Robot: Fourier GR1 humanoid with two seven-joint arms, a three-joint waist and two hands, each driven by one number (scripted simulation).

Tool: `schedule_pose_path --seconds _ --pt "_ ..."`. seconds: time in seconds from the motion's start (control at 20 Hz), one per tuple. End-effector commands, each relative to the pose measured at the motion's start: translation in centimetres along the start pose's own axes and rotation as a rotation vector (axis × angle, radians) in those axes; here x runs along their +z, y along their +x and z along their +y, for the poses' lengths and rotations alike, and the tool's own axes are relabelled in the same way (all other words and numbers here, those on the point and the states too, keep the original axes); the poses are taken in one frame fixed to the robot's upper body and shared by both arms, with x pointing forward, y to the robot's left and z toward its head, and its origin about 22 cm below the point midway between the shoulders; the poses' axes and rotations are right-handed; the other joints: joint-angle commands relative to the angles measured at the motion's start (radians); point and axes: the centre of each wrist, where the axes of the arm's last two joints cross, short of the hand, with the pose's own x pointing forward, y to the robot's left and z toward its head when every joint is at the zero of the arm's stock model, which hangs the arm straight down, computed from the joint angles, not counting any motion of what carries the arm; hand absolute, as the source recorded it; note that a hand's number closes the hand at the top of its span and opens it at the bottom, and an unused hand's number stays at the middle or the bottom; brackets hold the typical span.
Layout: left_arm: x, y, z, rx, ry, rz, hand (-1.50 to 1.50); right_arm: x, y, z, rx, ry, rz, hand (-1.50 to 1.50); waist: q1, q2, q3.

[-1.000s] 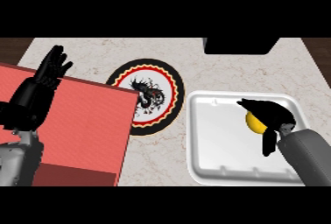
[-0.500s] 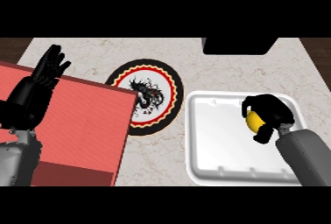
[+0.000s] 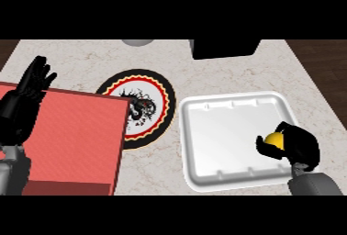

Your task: Pick the lemon from the tray and place it in the plate

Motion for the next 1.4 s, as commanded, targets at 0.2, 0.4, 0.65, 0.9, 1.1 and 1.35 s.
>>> schedule_pose_path --seconds 0.2,0.4,0.65,0.9,1.1,1.35 --pt "-0.1 0.6 -0.2 -0.002 -0.001 -0.013 0.00 10.5 6.0 -1.2 -0.229 -0.183 0.048 1.50 0.016 0.012 0.007" --pt "-0.1 0.6 -0.7 0.032 -0.046 -0.023 0.00 16.4 10.7 -4.8 -0.351 -0.316 -0.093 1.50 0.063 0.021 0.009" --pt "-1.0 1.6 -1.9 0.019 -0.079 -0.066 0.00 22.9 12.9 -7.9 -0.491 -0.400 -0.208 1.50 0.098 0.035 0.013" --pt "-1.2 0.2 -2.0 0.051 -0.105 -0.056 0.00 25.5 15.9 -8.4 -0.460 -0.414 -0.245 1.50 0.125 0.046 0.013" --pt "-1.7 0.7 -3.5 0.048 -0.121 -0.071 0.00 23.8 18.3 -10.2 -0.465 -0.411 -0.259 1.50 0.137 0.048 0.013" --pt "-2.6 1.5 -4.0 0.030 -0.127 -0.086 0.00 20.5 21.6 -11.2 -0.538 -0.373 -0.285 1.50 0.155 0.056 0.014"
